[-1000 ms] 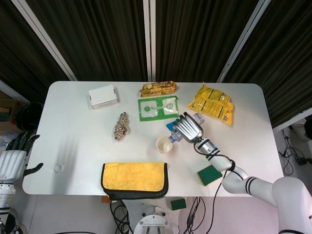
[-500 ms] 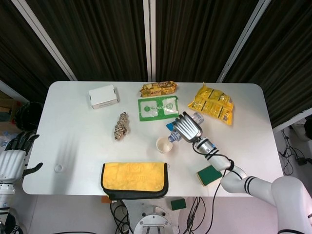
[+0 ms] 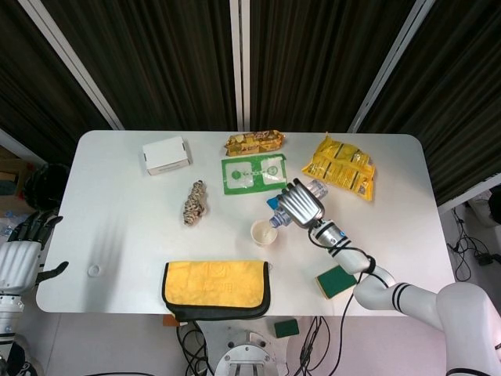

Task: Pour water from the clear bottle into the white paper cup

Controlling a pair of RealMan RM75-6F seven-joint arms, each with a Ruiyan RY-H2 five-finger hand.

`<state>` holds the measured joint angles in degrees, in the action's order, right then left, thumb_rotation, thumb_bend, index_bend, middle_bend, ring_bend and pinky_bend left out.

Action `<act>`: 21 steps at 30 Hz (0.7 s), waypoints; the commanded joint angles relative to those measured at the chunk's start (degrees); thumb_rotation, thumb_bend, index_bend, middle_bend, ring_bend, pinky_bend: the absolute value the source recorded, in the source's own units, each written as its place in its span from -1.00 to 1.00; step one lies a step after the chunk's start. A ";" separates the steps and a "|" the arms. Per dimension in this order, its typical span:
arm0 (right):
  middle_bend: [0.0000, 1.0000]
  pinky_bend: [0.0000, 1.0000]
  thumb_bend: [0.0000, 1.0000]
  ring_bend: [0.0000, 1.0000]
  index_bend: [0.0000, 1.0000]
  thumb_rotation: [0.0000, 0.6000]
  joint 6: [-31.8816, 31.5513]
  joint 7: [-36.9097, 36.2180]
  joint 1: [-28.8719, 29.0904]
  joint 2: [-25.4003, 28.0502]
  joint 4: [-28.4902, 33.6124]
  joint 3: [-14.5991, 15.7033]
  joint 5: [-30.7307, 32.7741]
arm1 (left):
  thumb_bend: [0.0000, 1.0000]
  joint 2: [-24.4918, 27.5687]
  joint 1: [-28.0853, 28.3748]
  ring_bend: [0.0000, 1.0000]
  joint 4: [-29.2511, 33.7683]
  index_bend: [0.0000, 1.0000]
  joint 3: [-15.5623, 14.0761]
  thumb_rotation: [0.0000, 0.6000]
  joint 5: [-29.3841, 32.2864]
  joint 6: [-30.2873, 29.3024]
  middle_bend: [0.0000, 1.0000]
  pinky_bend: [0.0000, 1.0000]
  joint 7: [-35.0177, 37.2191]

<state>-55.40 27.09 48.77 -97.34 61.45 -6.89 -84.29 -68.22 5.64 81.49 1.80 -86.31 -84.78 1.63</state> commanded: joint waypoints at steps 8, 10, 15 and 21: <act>0.62 0.36 -0.09 0.61 0.88 1.00 0.33 0.44 0.13 0.04 0.03 0.03 0.40 | -0.80 -0.12 0.01 -0.89 -0.12 -0.66 -0.04 1.00 0.03 0.12 -0.77 -0.63 0.02; 0.62 0.36 -0.09 0.61 0.88 1.00 0.47 0.57 0.17 -0.02 -0.04 0.05 0.52 | -0.80 -0.11 0.02 -0.89 -0.11 -0.66 -0.03 1.00 0.01 0.11 -0.77 -0.63 0.00; 0.61 0.36 -0.09 0.61 0.88 1.00 0.73 0.98 0.28 0.04 0.44 -0.14 0.96 | -0.81 -0.02 0.02 -0.89 -0.02 -0.66 -0.01 1.00 -0.05 0.05 -0.77 -0.63 -0.02; 0.61 0.36 -0.09 0.61 0.88 1.00 1.19 0.01 0.24 0.37 1.63 -0.51 1.85 | -0.80 -0.08 0.06 -0.89 -0.05 -0.66 0.03 1.00 0.07 0.21 -0.77 -0.63 0.08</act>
<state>-54.31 27.31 49.04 -97.05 62.89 -7.34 -82.59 -68.30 5.70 81.44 1.83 -86.25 -84.58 1.69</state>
